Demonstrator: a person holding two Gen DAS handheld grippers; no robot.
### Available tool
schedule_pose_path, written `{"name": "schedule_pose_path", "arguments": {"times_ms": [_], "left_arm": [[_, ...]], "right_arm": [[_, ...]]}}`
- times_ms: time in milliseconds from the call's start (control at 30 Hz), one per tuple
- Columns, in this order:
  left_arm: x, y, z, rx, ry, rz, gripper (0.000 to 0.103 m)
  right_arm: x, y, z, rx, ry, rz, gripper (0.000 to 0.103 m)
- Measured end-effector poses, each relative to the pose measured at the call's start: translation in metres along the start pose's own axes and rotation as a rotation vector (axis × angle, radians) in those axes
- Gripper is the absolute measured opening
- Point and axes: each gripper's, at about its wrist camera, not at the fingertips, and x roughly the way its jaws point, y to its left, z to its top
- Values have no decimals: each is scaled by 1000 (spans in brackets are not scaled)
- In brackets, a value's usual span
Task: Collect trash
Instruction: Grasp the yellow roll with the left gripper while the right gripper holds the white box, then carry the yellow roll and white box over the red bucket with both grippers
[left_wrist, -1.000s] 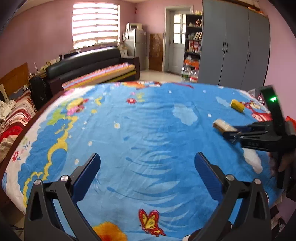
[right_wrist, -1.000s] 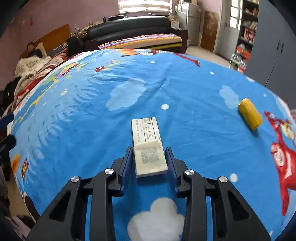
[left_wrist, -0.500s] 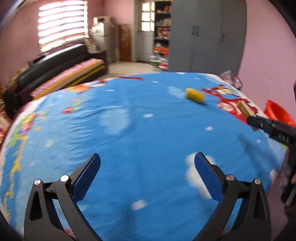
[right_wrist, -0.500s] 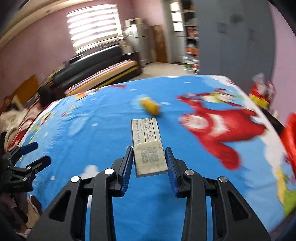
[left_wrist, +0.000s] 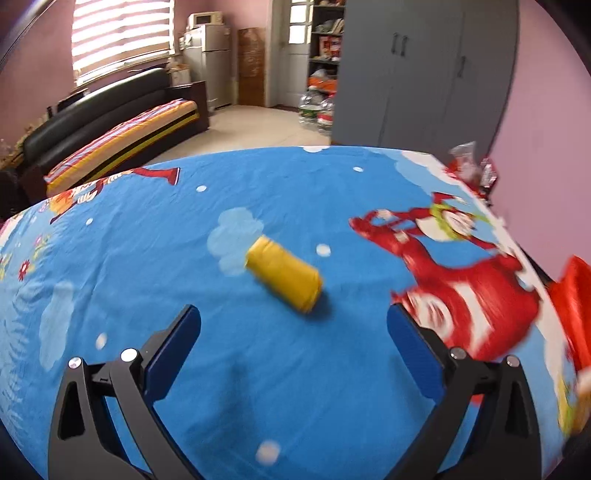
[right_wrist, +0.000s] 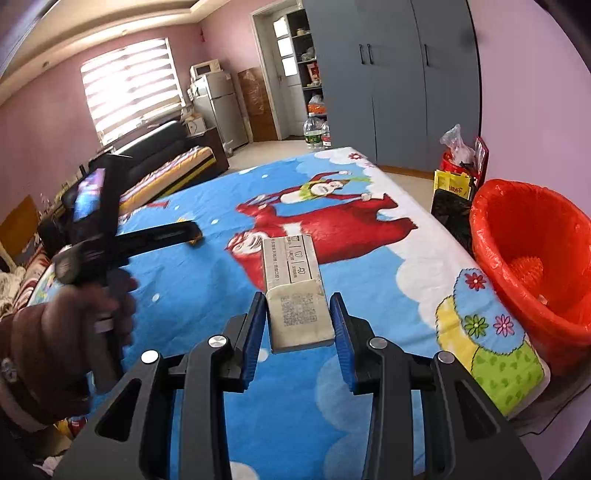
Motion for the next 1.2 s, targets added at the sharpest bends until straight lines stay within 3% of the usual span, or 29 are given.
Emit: {"name": "schedule_pose_path", "arguments": {"times_ms": [133, 200, 233, 300, 333, 400, 700, 900, 1000, 1200], "left_arm": [[28, 1, 14, -41, 54, 32, 75], [41, 6, 17, -65, 87, 25, 57], [43, 6, 18, -56, 70, 38, 53], [44, 9, 18, -29, 62, 16, 26], [42, 10, 18, -24, 56, -8, 24], [36, 13, 14, -25, 45, -48, 24], [-31, -6, -31, 141, -63, -178, 24], [-84, -50, -71, 306, -134, -273, 24], [-114, -82, -86, 382, -181, -357, 24], [-139, -124, -99, 467, -221, -451, 24]], "right_arm": [[4, -5, 3, 17, -4, 20, 35], [5, -6, 2, 20, -3, 27, 35], [6, -8, 1, 25, -2, 27, 35], [6, -12, -2, 40, 0, 26, 36], [6, -13, -3, 45, 0, 24, 36], [6, -16, -6, 55, 3, 21, 36], [-7, -30, -17, 108, -17, -14, 35], [-22, -35, -22, 110, -44, -61, 36], [-31, -40, -25, 124, -67, -90, 35], [-59, -56, -26, 146, -131, -158, 35]]}}
